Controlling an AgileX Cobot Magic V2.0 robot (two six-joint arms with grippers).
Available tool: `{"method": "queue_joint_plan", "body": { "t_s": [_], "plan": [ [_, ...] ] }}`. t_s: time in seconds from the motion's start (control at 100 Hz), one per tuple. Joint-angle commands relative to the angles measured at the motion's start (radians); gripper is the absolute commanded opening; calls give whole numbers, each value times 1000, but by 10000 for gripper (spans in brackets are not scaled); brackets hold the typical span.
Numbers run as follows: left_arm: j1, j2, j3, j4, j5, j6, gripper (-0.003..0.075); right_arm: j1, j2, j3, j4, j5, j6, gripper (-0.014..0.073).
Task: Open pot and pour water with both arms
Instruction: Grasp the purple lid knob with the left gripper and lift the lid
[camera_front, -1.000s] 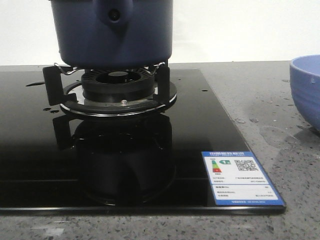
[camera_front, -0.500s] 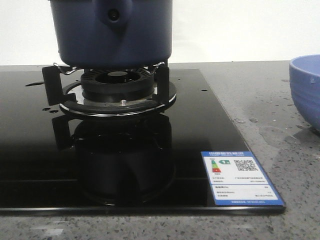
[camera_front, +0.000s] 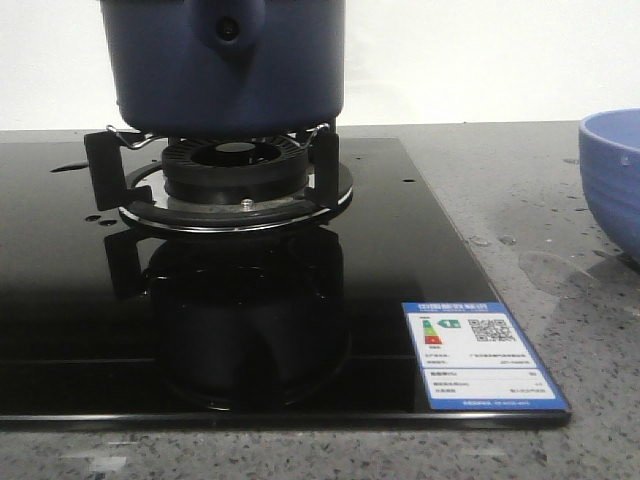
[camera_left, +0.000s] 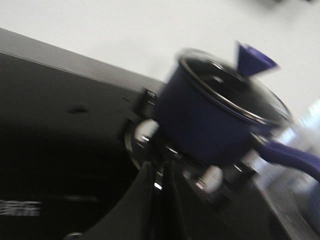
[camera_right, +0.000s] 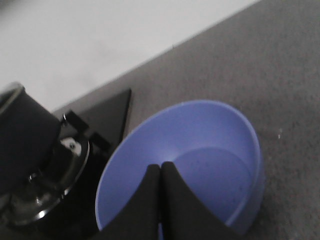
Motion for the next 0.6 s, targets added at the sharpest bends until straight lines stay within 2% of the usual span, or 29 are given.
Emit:
{"method": "queue_joint_plan", "body": {
  "t_s": [0.0,0.09,0.16,0.29,0.45,0.53,0.59],
  "plan": [
    [-79,99,-116,-15,36,46,-20,-7,98,-119,-22,136,-2,-69],
    [-174,180,-195,-101,109,168,-18,-5,185,-198,-13,303,-2,-69],
    [-244,231,-244,-259,151,340,-11,-5,238,-254,30,395,-27,-69],
    [-330,311,-305,-580,240,650,-4,-5,307,-323,294,497,-232,-69],
    [-307,394,-338,-825,363,906,-4,-5,369,-344,614,558,-499,-69],
    [-276,427,-349,-888,423,983,-3,-5,374,-344,683,538,-643,-69],
    [-244,446,-360,-910,467,1034,3,-5,374,-346,692,508,-702,-69]
  ]
}}
